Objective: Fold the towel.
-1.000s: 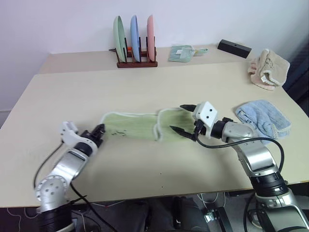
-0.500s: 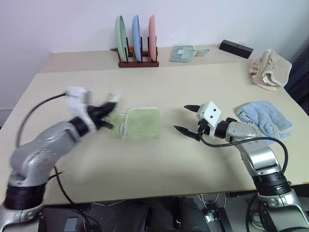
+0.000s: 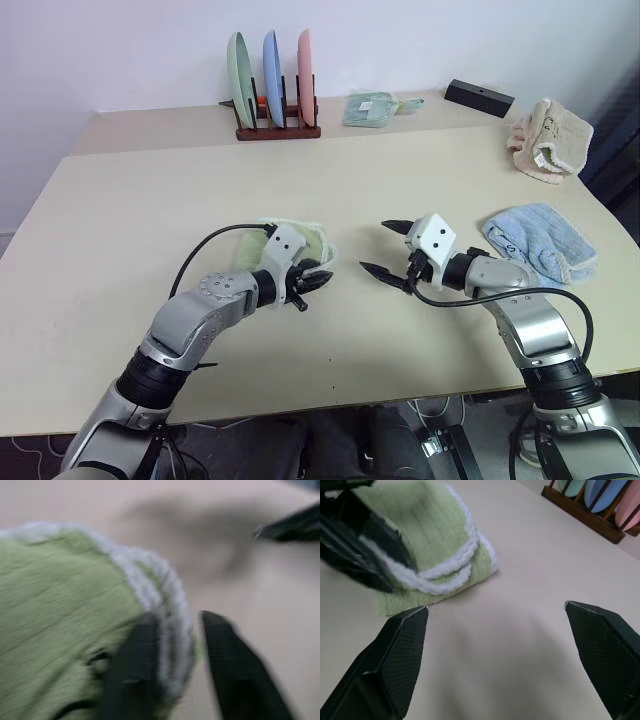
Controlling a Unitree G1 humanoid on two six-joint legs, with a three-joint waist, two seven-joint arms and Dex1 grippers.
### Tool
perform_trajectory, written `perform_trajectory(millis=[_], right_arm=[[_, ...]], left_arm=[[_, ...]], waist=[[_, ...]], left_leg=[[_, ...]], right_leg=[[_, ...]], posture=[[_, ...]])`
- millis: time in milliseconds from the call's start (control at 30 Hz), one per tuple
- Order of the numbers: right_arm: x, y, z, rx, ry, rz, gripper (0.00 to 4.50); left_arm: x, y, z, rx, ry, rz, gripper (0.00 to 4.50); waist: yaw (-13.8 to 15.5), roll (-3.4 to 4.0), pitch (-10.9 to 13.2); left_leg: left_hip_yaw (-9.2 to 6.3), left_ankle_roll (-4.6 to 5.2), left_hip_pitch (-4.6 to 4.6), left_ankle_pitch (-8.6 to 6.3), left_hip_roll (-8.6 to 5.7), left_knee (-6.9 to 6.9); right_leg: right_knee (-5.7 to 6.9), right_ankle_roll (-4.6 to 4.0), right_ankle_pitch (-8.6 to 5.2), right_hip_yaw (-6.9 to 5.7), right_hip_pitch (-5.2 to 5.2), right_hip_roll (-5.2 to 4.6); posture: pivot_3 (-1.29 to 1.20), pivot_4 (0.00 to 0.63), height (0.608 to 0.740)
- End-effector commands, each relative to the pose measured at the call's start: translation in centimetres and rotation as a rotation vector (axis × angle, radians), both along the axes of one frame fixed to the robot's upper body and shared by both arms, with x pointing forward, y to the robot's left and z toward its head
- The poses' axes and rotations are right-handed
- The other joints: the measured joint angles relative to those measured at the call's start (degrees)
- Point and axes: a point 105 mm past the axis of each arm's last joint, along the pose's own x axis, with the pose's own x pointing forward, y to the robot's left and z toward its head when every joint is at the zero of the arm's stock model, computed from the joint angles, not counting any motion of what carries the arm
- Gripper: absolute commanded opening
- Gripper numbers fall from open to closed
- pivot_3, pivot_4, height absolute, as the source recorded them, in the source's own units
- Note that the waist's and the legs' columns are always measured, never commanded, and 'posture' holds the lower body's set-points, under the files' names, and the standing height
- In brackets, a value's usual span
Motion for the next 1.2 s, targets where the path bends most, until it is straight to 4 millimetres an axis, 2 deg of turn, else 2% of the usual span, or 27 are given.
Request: perform_trajectory(millis=[33, 67, 167, 300, 400, 433, 500, 533, 633, 700, 767, 867, 967, 1100, 1200], right_arm=[[-0.4, 0.6, 1.2, 0.010, -0.052, 0.018, 4.50], [-0.4, 0.6, 1.2, 0.010, -0.053, 0.017, 4.50], [-0.4, 0.5, 1.3, 0.010, -0.054, 0.015, 4.50], [-0.5, 0.4, 1.3, 0.004, -0.054, 0.017, 4.50], [-0.2, 0.3, 1.4, -0.005, -0.062, 0.012, 4.50], [-0.1, 0.3, 1.6, -0.002, -0.065, 0.011, 4.50], [0.3, 0.5, 2.1, 0.036, -0.054, 0.003, 3.94], [0.4, 0.6, 2.3, 0.046, -0.050, 0.000, 3.56], [0.7, 2.4, 3.0, 0.111, -0.033, 0.027, 2.04], [1.7, 4.6, 3.6, 0.187, -0.014, 0.023, 0.96], [2.5, 6.3, 3.8, 0.246, 0.023, 0.015, 0.03], [2.0, 8.8, 2.5, 0.229, 0.084, 0.098, 0.03], [2.3, 10.4, -0.5, 0.169, 0.158, 0.105, 0.03], [2.7, 10.6, -4.7, 0.080, 0.244, 0.063, 0.03], [2.7, 10.1, -6.7, 0.033, 0.269, 0.043, 0.03]], left_arm=[[-1.3, 0.5, 3.0, -0.106, -0.069, -0.052, 3.51], [-1.9, 0.5, 3.5, -0.123, -0.090, -0.079, 3.96], [-3.1, 1.4, 4.3, -0.167, -0.103, -0.094, 3.96], [-3.7, 3.4, 4.3, -0.128, -0.119, -0.052, 3.96], [-3.5, 5.3, 4.9, -0.117, -0.163, 0.015, 3.96], [-3.0, 6.1, 5.4, -0.131, -0.186, 0.067, 3.73], [-0.7, 8.9, 6.7, -0.131, -0.281, 0.251, 3.13], [-0.1, 9.6, 7.1, -0.132, -0.306, 0.299, 2.61], [2.7, 12.4, 6.8, -0.027, -0.356, 0.512, 1.04], [4.0, 12.7, 5.6, 0.004, -0.336, 0.560, 0.01], [4.5, 12.1, 4.7, -0.019, -0.299, 0.547, 0.00], [4.5, 11.1, 2.8, -0.002, -0.258, 0.492, 0.00], [4.4, 10.8, 0.8, -0.007, -0.198, 0.471, 0.00], [4.3, 10.9, -1.4, 0.012, -0.155, 0.471, 0.00], [4.3, 11.1, -2.2, 0.019, -0.141, 0.481, 0.00]], waist=[[-0.1, 0.00, 0.0], [-0.1, 0.00, 0.0], [-0.1, 0.00, 0.0], [0.1, 0.00, 0.0], [0.0, 0.00, 0.0], [0.1, 0.00, 0.0], [0.3, 0.00, 0.0], [0.4, 0.00, 0.0], [0.9, 0.00, 0.0], [0.9, 0.00, 0.0], [0.9, 0.01, 0.0], [1.3, -0.01, 0.0], [1.2, -0.02, 0.0], [1.1, -0.01, 0.0], [1.0, -0.04, 0.0]], left_leg=[[0.00, 0.00, 0.01, 0.00, 0.00, 0.00], [0.00, 0.00, 0.00, 0.00, 0.00, -0.01], [0.00, 0.00, 0.00, 0.00, 0.00, -0.02], [0.00, 0.00, 0.02, 0.00, 0.00, 0.02], [0.00, 0.00, 0.01, 0.00, 0.00, 0.00], [0.00, 0.00, 0.01, 0.00, 0.00, 0.00], [0.00, 0.00, 0.02, 0.00, 0.00, 0.02], [0.00, 0.00, 0.02, 0.00, 0.00, 0.05], [0.00, -0.01, 0.05, 0.00, 0.00, 0.05], [0.00, -0.01, 0.04, 0.00, 0.00, 0.04], [0.01, 0.00, 0.02, 0.00, 0.00, 0.04], [-0.02, 0.00, -0.02, 0.00, -0.02, 0.06], [-0.03, 0.01, -0.03, 0.00, -0.06, 0.07], [-0.03, 0.01, 0.01, 0.00, -0.05, 0.09], [-0.03, 0.01, 0.04, 0.00, -0.05, 0.09]], right_leg=[[0.00, 0.00, 0.00, 0.00, 0.00, 0.00], [0.00, 0.00, 0.00, 0.00, -0.01, 0.00], [-0.01, 0.00, 0.00, 0.00, -0.01, 0.00], [0.00, 0.00, 0.00, 0.00, 0.04, 0.00], [0.00, 0.00, 0.00, 0.00, 0.02, 0.00], [0.00, 0.00, 0.00, 0.00, 0.02, 0.00], [-0.01, 0.00, 0.00, -0.01, 0.05, 0.00], [0.00, 0.00, 0.00, -0.01, 0.06, 0.00], [0.01, 0.00, 0.00, -0.02, 0.06, 0.00], [0.01, -0.01, 0.00, -0.01, 0.04, 0.01], [0.02, 0.00, 0.01, -0.02, 0.02, 0.02], [0.01, 0.00, 0.01, -0.05, 0.00, 0.00], [0.00, 0.00, 0.01, -0.08, 0.02, -0.03], [0.04, 0.00, 0.01, -0.07, 0.02, -0.02], [0.05, 0.00, 0.01, -0.07, 0.04, -0.02]], posture=[[0.00, 0.150, 0.740], [0.00, 0.150, 0.740], [0.00, 0.150, 0.740], [0.00, 0.150, 0.740], [0.00, 0.150, 0.740], [0.00, 0.150, 0.740], [0.00, 0.150, 0.740], [0.00, 0.150, 0.740], [0.00, 0.150, 0.740], [0.00, 0.150, 0.740], [0.00, 0.150, 0.740], [0.00, 0.150, 0.740], [0.00, 0.150, 0.740], [0.00, 0.150, 0.740], [0.00, 0.150, 0.740]])
